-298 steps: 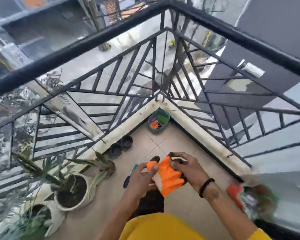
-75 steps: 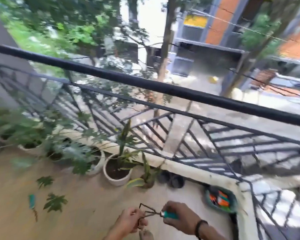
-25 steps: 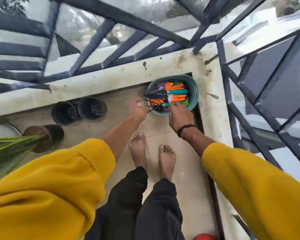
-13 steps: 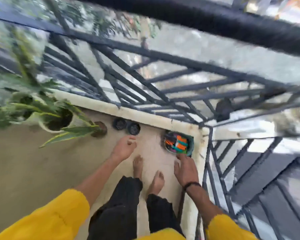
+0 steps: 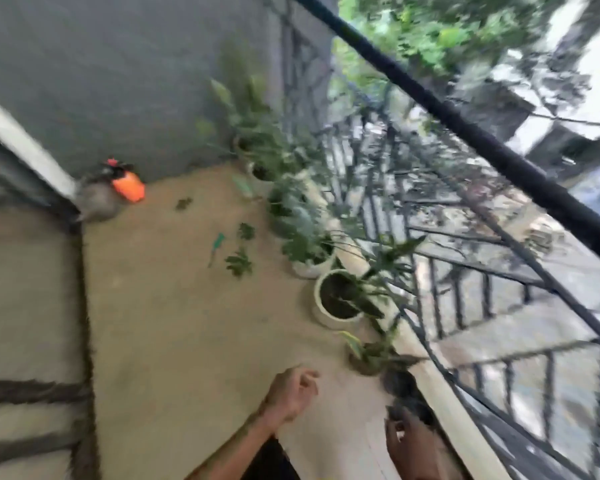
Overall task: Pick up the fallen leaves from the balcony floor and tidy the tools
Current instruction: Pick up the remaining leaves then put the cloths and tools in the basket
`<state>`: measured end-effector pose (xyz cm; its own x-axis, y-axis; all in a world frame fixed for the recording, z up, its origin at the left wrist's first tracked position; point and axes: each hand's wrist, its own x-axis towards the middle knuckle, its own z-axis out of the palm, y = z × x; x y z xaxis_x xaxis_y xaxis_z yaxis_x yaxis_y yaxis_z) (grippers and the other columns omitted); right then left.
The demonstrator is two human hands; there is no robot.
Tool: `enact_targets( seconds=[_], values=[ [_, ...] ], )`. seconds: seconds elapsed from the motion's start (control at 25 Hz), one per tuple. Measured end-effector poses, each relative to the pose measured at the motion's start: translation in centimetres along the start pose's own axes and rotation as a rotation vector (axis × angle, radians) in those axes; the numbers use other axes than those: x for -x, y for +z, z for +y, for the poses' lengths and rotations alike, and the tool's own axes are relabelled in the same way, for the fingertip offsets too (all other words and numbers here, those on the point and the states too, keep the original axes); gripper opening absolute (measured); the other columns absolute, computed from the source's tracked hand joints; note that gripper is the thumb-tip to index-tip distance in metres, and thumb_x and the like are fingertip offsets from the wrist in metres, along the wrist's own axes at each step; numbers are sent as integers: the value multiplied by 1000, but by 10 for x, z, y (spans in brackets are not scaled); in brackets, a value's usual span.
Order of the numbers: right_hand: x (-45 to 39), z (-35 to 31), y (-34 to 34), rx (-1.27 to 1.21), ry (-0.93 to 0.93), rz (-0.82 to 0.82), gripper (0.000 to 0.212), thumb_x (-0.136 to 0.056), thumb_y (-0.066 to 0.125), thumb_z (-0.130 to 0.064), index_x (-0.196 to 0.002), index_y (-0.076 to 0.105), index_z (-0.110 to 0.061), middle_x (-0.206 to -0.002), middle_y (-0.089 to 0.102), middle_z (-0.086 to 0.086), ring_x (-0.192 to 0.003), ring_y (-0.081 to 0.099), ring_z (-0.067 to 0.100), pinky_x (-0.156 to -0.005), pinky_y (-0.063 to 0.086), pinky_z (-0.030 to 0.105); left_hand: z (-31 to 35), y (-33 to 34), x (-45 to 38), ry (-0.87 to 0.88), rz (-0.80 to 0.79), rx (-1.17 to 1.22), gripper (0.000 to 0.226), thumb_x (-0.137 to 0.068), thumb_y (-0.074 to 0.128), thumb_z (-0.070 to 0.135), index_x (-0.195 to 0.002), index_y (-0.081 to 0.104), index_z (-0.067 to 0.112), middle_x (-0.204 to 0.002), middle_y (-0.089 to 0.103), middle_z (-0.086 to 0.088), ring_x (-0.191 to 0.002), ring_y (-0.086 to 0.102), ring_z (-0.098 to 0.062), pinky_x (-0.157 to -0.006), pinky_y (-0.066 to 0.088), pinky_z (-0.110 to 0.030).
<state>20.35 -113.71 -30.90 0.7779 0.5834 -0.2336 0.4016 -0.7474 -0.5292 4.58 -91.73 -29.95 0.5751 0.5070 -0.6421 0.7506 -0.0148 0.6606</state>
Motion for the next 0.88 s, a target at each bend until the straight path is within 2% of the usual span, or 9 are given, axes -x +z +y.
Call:
enact_targets(
  seconds=[0.08, 0.16, 0.24, 0.28, 0.4, 0.52, 0.6, 0.72, 0.88],
  values=[
    [-24, -67, 27, -35, -10, -48, 58, -59, 84, 4, -79, 65, -47, -69, 60, -24, -47, 56, -4, -51, 49, 11, -20, -64, 1, -51, 75, 43, 30, -90, 53, 28, -110, 75, 21, -106, 77, 9, -97, 70, -5, -87, 51, -17],
    [-59, -125, 51, -35, -41, -95, 39, -69, 81, -2, -88, 71, -35, -69, 64, -20, -51, 59, -3, -52, 43, 6, -33, -124, -10, -74, 127, 81, 30, -89, 53, 31, -108, 75, 24, -106, 77, 10, -98, 69, -5, -86, 50, -17],
    [-95, -183, 68, -23, -103, -171, 20, -76, 79, -5, -91, 77, -19, -75, 72, -7, -55, 61, 1, -58, 43, 8, -43, -175, -27, -84, 170, 111, 30, -89, 54, 36, -108, 75, 25, -105, 76, 12, -98, 70, -6, -85, 52, -18],
    [-113, -205, 79, 1, -144, -196, 18, -79, 77, -9, -95, 76, -18, -82, 74, -5, -62, 64, 4, -62, 46, 12, -48, -196, -38, -82, 196, 137, 35, -86, 53, 42, -109, 74, 26, -105, 76, 12, -98, 70, -8, -85, 54, -20],
    [-157, -263, 105, 63, -224, -301, 16, -85, 69, -21, -99, 71, -27, -87, 72, -10, -75, 68, 9, -70, 57, 33, -58, -243, -65, -109, 261, 219, 39, -81, 52, 46, -108, 74, 27, -102, 76, 11, -94, 70, -8, -83, 56, -22],
    [-213, -319, 145, 122, -272, -359, 16, -85, 59, -32, -97, 69, -30, -82, 71, -11, -75, 69, 13, -67, 55, 32, -69, -289, -106, -183, 314, 383, 14, -94, 62, 36, -99, 72, 27, -83, 76, 12, -80, 72, -10, -75, 59, -25],
    [-250, -357, 175, 95, -273, -404, 20, -86, 55, -32, -100, 70, -29, -87, 75, -8, -76, 70, 16, -67, 55, 31, -83, -315, -137, -254, 329, 476, 17, -95, 65, 34, -102, 73, 21, -77, 77, 9, -72, 74, -13, -73, 61, -32],
    [-301, -426, 208, 121, -264, -512, 18, -89, 59, -19, -101, 71, -24, -92, 76, -5, -79, 71, 14, -68, 53, 25, -97, -367, -169, -382, 401, 546, 15, -96, 66, 31, -105, 72, 20, -78, 77, 8, -63, 69, -7, -57, 53, -23],
    [-368, -514, 253, 285, -387, -642, 19, -88, 55, -17, -97, 71, -20, -94, 75, 5, -84, 70, 27, -71, 56, 38, -117, -446, -229, -470, 485, 673, 11, -96, 66, 25, -102, 74, 20, -74, 76, 6, -63, 70, -12, -63, 58, -30]
  ],
)
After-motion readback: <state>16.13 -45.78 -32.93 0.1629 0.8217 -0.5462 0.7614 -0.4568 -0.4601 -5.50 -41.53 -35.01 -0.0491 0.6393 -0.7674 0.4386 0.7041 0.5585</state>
